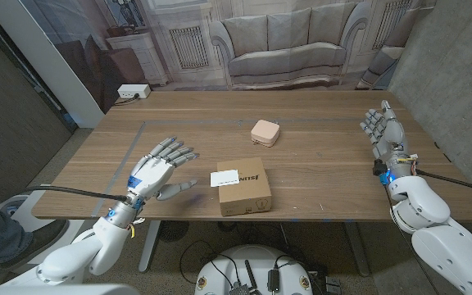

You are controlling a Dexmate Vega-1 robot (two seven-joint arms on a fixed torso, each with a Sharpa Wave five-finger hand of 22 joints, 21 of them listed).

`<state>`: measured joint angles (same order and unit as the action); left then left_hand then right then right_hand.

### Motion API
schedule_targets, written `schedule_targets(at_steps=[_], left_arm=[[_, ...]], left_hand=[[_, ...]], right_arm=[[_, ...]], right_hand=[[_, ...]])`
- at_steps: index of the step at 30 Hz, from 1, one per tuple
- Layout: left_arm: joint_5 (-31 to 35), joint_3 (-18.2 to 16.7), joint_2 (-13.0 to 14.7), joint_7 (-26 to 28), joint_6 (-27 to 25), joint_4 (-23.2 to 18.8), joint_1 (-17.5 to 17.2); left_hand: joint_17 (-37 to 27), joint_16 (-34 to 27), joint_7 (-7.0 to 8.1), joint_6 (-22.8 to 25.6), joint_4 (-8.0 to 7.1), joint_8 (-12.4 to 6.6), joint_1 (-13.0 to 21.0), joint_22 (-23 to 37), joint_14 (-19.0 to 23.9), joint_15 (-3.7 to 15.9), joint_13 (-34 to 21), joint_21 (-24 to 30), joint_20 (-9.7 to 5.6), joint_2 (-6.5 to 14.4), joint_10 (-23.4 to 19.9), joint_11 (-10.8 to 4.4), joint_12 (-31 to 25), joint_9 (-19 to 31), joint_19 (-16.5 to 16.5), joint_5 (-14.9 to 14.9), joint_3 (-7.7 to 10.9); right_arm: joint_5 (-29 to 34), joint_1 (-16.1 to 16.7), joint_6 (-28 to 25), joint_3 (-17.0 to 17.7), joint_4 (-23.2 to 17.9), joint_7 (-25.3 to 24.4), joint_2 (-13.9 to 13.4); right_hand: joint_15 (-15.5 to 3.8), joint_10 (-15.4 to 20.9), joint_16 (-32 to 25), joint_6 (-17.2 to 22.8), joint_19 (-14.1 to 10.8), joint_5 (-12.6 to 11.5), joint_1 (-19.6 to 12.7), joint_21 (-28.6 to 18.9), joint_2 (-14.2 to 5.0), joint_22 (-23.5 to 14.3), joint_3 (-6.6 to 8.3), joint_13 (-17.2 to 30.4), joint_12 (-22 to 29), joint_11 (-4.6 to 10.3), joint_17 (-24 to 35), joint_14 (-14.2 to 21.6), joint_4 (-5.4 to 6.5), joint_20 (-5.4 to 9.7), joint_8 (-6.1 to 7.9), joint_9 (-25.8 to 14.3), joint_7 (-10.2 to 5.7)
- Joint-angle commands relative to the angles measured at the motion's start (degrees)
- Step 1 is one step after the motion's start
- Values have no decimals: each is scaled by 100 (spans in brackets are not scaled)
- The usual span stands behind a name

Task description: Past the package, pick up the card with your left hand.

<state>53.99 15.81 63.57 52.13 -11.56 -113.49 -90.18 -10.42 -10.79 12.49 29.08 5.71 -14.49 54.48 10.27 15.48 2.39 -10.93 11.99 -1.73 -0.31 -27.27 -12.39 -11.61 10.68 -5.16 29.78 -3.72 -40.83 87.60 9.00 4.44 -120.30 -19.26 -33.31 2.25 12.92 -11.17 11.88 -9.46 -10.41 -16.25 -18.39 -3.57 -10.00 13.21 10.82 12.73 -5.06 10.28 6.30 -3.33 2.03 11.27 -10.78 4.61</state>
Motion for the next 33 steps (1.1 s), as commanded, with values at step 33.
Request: schedule_targets(at_steps=[33], left_arm=[[423, 718, 494, 201, -122, 129, 632]], left_hand=[[1, -32, 20, 300, 242, -33, 634, 33, 85, 895, -14, 3, 135, 78, -151, -8, -1, 58, -65, 0, 87]], right_arm=[[72, -66, -138, -128, -94, -154, 27]], right_hand=[[25, 105, 34, 67, -72, 9, 19, 68, -9, -32, -22, 6, 6, -35, 25, 73, -35, 0, 13, -31, 6]])
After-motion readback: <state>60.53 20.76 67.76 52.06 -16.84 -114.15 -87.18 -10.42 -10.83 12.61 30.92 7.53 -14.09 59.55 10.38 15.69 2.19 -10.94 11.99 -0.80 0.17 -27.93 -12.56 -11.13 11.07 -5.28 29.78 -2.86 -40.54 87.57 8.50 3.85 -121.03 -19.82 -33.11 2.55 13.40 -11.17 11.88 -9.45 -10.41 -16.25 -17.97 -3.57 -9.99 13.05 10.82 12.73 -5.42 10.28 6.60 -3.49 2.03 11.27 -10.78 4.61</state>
